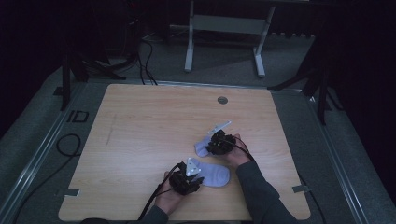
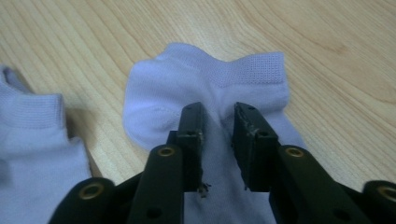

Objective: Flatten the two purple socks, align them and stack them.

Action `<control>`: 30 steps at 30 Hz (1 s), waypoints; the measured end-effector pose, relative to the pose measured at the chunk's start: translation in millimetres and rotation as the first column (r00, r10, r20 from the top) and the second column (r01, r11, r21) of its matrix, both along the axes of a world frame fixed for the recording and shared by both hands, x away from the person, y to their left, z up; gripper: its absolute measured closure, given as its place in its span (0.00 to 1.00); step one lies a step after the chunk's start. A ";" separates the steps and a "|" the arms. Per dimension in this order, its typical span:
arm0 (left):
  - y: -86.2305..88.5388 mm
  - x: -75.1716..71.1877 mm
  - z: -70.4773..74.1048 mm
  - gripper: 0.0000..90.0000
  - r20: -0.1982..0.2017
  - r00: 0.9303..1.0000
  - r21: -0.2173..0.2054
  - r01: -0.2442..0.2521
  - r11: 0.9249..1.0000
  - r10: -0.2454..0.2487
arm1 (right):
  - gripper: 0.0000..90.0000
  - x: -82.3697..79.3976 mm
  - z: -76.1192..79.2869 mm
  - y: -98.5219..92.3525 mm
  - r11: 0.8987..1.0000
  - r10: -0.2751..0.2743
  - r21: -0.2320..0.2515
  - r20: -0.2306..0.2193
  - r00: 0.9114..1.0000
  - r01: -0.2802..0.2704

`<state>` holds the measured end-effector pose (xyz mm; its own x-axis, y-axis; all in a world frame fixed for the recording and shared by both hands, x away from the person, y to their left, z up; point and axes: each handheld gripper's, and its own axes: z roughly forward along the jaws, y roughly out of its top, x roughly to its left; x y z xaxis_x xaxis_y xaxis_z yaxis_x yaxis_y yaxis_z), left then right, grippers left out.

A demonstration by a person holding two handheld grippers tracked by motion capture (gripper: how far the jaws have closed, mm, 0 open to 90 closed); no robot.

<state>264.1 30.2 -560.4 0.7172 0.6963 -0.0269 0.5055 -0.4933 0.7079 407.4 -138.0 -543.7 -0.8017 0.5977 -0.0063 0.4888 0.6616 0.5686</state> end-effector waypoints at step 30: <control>27.2 8.9 12.7 0.66 0.019 0.990 -0.042 -0.136 0.990 0.137 | 0.96 -14.9 44.7 -22.8 0.994 -0.041 0.108 0.089 0.995 0.032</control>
<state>273.0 57.5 -547.7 0.6160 0.7866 -0.0424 0.5505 -0.3913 0.7375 392.5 -160.8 -499.1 -0.7783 0.6277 -0.0126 0.4548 0.5775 0.6779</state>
